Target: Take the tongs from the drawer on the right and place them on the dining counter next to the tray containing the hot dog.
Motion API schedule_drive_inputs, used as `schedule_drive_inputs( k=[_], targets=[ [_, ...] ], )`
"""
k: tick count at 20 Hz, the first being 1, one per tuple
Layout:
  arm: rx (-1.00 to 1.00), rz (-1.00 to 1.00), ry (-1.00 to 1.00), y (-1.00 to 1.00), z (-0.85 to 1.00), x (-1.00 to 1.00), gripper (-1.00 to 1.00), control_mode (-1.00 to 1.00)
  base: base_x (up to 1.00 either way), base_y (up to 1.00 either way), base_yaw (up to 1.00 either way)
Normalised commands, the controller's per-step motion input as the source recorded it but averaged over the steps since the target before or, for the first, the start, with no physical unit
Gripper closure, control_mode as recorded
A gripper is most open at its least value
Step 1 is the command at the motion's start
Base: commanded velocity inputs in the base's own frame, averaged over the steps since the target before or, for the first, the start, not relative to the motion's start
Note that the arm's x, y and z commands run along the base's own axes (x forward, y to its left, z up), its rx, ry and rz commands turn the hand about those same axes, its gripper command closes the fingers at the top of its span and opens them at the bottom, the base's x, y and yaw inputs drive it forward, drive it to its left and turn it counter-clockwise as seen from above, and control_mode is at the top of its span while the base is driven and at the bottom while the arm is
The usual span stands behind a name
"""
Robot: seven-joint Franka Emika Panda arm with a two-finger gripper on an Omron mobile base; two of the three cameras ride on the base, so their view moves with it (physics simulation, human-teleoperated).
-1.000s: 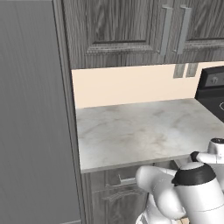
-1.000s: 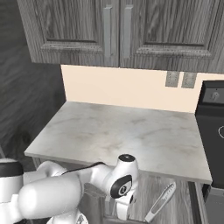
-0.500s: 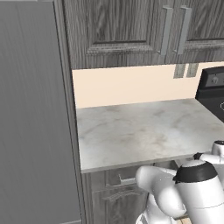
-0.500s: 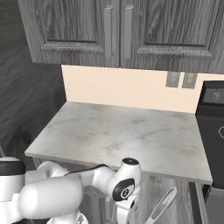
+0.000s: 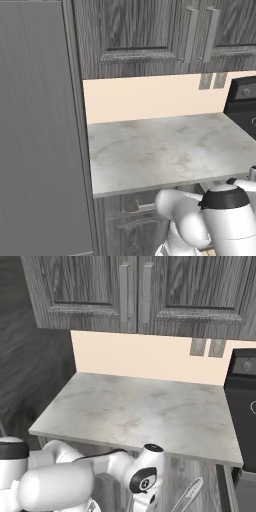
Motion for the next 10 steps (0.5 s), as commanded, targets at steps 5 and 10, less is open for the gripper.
schedule_drive_inputs(
  k=[5,10],
  targets=[
    [0.0,0.0,0.0,-0.12,-0.11,-0.56,-1.0,-1.0,0.0,0.0,0.0],
    [0.0,0.0,0.0,-0.08,-0.1,-0.55,-1.0,-1.0,0.0,0.0,0.0]
  ],
)
